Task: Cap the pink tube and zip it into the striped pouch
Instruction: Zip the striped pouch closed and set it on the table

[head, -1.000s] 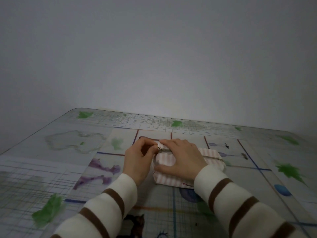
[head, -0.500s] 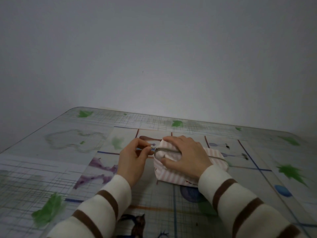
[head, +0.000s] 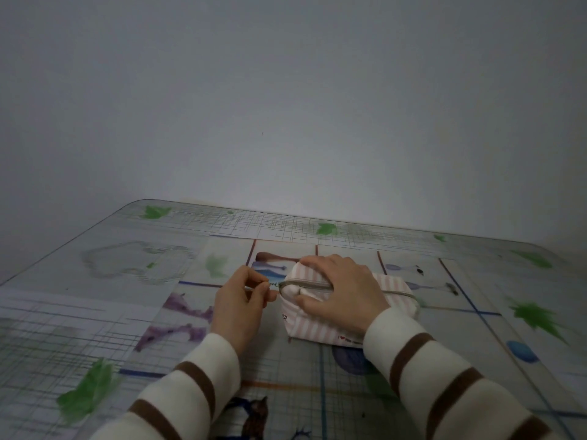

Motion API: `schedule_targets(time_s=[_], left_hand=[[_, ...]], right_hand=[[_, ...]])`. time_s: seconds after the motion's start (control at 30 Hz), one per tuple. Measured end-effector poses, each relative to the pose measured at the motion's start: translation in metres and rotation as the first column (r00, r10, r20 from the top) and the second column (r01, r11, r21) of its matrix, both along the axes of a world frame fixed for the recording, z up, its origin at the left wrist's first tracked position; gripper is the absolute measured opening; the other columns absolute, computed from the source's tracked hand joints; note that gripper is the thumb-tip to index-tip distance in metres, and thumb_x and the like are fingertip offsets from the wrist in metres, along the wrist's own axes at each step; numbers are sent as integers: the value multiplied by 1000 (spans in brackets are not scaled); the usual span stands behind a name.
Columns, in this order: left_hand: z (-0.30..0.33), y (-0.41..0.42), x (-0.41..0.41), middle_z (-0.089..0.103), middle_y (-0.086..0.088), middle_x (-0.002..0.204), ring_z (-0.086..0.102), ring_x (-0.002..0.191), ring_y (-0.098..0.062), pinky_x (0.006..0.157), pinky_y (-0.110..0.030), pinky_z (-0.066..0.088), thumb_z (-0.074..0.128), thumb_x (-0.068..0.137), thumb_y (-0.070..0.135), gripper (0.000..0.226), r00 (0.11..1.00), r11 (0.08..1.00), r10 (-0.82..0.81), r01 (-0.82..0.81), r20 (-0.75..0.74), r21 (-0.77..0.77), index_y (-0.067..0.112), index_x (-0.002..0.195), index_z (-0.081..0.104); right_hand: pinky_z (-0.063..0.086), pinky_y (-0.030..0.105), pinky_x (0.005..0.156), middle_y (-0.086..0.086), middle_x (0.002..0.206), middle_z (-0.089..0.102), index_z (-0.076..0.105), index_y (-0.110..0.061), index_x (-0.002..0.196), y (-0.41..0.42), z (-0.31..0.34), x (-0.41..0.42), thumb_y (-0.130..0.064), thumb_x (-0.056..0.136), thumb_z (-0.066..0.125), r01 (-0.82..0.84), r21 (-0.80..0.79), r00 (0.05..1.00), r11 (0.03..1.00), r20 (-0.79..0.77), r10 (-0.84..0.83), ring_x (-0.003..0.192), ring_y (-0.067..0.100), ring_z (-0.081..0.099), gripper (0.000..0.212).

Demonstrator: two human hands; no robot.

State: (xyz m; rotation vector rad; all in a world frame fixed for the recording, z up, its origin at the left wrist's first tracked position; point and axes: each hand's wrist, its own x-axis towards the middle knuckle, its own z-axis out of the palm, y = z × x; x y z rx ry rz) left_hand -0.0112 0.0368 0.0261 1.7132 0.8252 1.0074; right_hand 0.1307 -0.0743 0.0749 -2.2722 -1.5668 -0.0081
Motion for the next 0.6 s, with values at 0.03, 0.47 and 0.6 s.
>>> schedule_targets(time_s=[0.03,0.47,0.6], left_hand=[[-1,1,0,66,0,74,70,70,-11,68,-29,57,58,88,4,19,1000,1000,14,-14,-21,3,18,76,56],[2,-1,3,66,-1,81,67,73,-9,67,-27,56,58,88,9,14,995,1000,19,-21,-93,-22,19,78,57],[6,-6,7,65,0,82,65,78,-13,71,-31,56,57,88,8,15,993,1000,-29,28,-111,-9,19,78,57]], right_hand=[[34,37,95,-12,117,51,36,-45,126,-1,0,0,-79,66,34,1,-7,1000,1000,-8,-1,107,13,46,69],[32,38,101,-10,132,46,33,-42,133,-4,1,-1,-78,70,35,-20,-62,999,998,37,23,117,14,41,73],[29,39,104,-11,137,42,31,-41,136,-5,1,-1,-77,69,37,-23,-75,998,997,60,27,121,14,38,77]])
